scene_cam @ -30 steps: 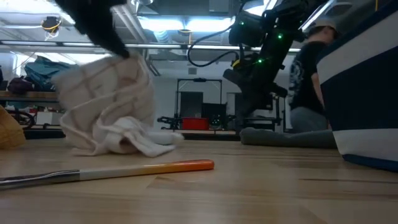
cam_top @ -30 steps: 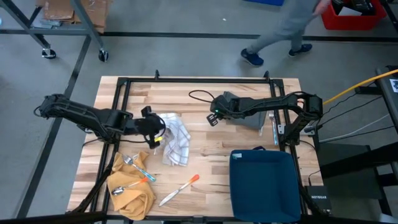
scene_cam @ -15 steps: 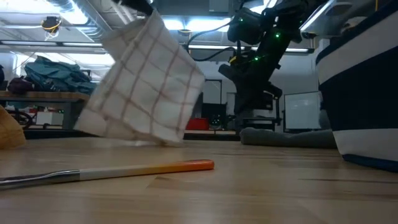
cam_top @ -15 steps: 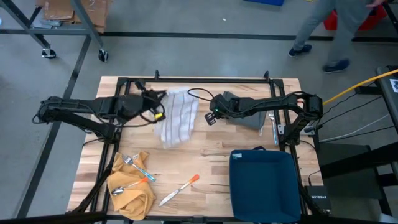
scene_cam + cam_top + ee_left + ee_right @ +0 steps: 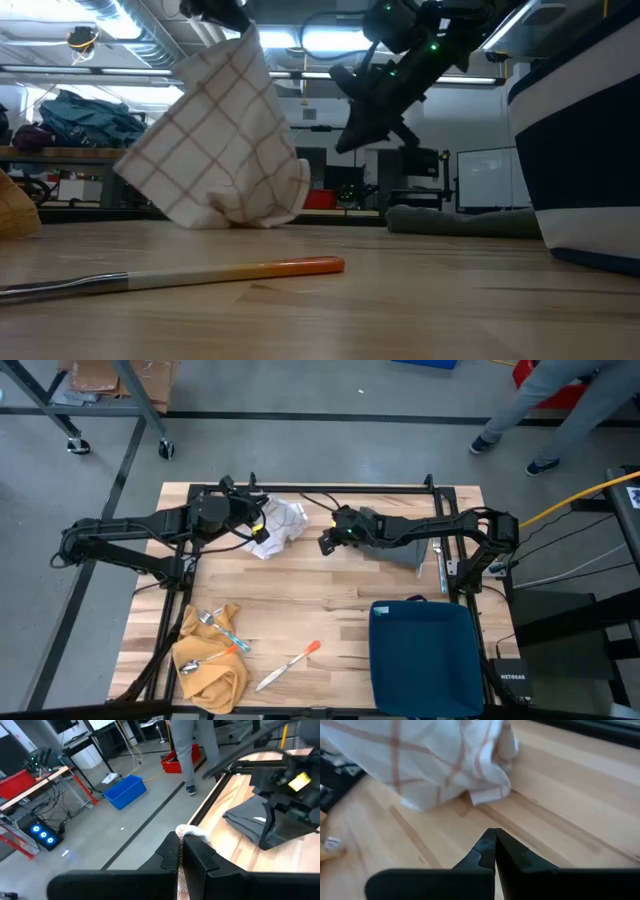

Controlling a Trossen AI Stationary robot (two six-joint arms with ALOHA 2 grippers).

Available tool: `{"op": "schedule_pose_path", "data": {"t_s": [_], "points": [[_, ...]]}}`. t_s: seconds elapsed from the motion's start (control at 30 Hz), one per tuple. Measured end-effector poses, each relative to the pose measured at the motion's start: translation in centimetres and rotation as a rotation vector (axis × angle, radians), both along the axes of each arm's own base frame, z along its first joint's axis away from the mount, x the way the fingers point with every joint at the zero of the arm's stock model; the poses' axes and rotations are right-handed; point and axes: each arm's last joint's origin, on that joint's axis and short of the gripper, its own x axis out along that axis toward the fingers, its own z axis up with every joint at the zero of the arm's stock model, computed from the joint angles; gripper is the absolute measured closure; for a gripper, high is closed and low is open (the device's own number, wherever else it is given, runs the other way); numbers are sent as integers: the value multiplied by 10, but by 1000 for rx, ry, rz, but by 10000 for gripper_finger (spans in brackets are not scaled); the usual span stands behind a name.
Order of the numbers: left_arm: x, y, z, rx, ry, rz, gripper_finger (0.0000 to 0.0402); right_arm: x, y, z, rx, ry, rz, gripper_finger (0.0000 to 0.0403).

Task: Fold towel
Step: Fold the white towel

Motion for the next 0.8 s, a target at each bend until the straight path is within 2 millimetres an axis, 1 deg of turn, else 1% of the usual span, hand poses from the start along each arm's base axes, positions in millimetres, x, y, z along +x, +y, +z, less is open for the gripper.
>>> {"op": "schedule_pose_path", "data": {"t_s": [0.1, 0.17, 0.23, 0.33, 0.4, 0.5, 0.8], "points": [[0, 1, 0, 10, 13, -2, 400, 1, 0, 1, -3, -15, 0, 393], [1, 1, 1, 8, 11, -48, 400, 1, 0, 1, -4, -14, -1, 393], [4, -1, 4, -18, -45, -127, 400, 1, 0, 1, -11, -11, -10, 393], [9, -7, 12, -82, -169, -310, 400, 1, -1, 1, -14, -10, -14, 393], [10, -10, 16, -90, -219, -383, 400, 1, -1, 1, -14, -10, -14, 393], [10, -8, 20, -64, -248, -387, 400, 1, 0, 1, -4, -14, -1, 393], [10, 10, 18, -39, -227, -292, 400, 12, 7, 15, 131, -215, 270, 393]]}}
